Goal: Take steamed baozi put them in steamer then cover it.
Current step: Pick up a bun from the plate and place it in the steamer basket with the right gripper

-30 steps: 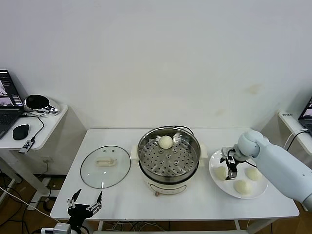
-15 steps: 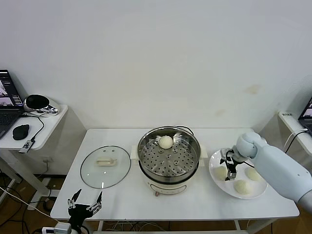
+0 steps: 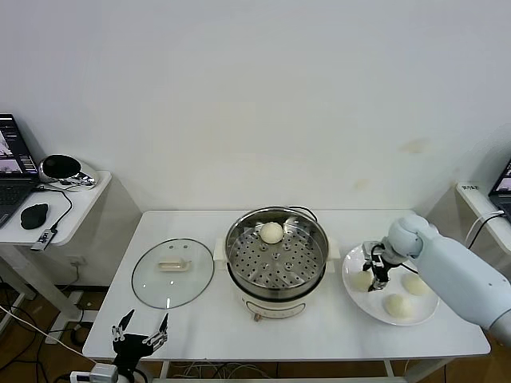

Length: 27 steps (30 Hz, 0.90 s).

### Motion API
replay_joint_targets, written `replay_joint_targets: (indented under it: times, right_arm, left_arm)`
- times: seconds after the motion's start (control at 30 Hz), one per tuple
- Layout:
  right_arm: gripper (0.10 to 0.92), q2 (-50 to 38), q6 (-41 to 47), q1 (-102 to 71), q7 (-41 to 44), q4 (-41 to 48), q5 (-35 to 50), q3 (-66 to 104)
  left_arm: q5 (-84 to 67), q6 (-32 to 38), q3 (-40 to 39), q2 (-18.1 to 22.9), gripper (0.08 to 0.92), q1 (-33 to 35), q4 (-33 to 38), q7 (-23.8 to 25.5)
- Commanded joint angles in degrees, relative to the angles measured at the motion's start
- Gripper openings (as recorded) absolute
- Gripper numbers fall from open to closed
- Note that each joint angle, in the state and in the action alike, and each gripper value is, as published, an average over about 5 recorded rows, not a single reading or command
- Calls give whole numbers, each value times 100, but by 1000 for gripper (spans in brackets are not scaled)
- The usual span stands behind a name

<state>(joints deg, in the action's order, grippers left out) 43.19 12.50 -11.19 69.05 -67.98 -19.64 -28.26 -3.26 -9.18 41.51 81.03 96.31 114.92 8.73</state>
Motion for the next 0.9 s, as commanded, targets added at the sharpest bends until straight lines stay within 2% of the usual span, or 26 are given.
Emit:
replay_joint_targets:
  times: [0.03,0.17,0.33,0.57,0.73,0.9]
  right_arm:
    - [583,-627,179,1154,176,-664,877,-746]
    - [585,-1005,417,2407,487,-1186,1717,-1533]
    - [585,-819,707,4202,698,-1283,2804,-2867]
    - [585,126,1271,5460,798,-1229,3830,-3564]
    - [585,945,1877,5593,713,-1251,4571,-3672]
    - [585,1817,2190,5375,595,-965,4821,-3757]
  left_arm:
    - [183,-93,93,58,823,-99,34,-13]
    - [395,-224,120,37,823,-119,87,-44]
    - [449,-266,189,-15,823,-44,237,-48]
    - [416,-320,286,-35,823,10,438,-62]
    - [539,-497,334,49,823,-27,486,-122]
    - [516,-619,393,82,823,-51,625,-143]
